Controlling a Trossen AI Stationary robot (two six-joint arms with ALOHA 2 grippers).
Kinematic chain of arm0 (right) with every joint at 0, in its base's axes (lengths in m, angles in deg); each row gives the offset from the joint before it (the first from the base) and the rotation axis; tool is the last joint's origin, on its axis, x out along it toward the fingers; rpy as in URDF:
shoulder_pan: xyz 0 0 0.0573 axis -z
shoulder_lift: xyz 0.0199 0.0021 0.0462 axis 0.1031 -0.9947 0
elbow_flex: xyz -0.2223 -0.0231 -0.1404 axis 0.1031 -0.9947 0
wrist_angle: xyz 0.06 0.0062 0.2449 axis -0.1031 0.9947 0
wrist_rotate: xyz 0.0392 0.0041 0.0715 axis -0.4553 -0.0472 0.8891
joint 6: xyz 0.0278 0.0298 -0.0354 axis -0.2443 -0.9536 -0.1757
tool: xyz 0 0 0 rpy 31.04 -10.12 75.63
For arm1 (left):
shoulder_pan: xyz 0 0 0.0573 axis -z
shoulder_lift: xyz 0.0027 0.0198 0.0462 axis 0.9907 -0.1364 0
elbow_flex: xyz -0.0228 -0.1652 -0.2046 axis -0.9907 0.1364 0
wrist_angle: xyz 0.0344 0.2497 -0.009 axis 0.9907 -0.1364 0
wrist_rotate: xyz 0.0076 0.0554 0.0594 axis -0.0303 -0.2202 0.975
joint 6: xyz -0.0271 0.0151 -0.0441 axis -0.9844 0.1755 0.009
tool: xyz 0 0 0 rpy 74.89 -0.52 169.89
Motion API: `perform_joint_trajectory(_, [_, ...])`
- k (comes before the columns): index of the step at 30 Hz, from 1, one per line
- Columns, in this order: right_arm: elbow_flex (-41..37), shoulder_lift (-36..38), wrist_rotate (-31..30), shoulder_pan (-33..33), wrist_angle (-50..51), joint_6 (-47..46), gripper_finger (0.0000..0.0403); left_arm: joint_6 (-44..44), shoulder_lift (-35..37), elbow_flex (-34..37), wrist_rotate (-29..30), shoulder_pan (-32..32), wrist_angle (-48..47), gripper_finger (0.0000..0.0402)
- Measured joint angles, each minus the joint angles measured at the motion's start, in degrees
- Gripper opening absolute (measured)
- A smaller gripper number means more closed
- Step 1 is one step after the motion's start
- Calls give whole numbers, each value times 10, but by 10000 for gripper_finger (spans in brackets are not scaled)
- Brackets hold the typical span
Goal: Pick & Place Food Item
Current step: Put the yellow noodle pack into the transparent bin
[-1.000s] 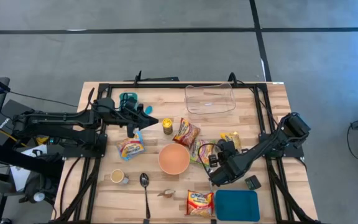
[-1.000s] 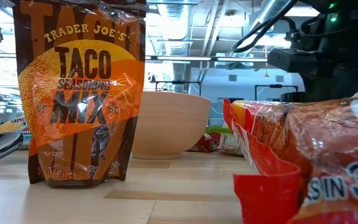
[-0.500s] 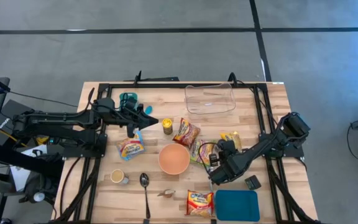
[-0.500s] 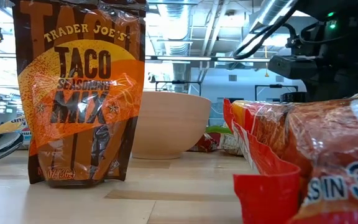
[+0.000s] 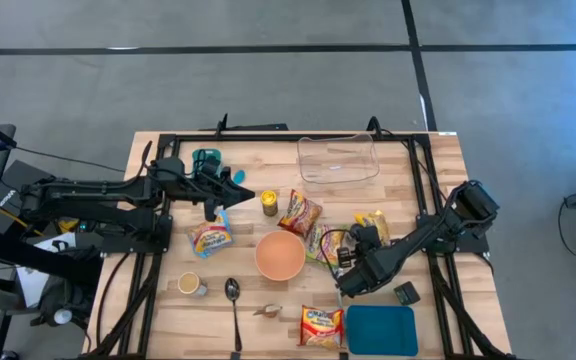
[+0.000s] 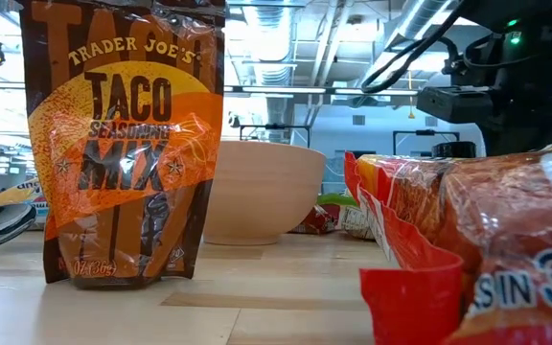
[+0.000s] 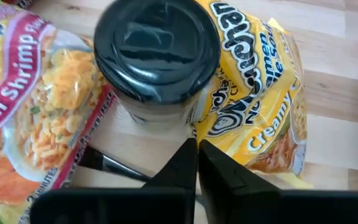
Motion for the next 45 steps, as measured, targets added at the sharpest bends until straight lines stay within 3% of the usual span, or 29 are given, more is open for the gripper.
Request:
perform_joint_trajectory(13, [26,2,35,-47,72,2,1,0,0,0,0,0,0,2])
perform_joint_trajectory(23, [26,2,66,-64,65,2,4,0,0,0,0,0,0,2])
perform_joint_trajectory(37, [27,2,92,-63,65,2,110,0,0,0,0,0,0,2])
perform_joint_trajectory(45, [27,2,87,-63,64,2,140,0,0,0,0,0,0,2])
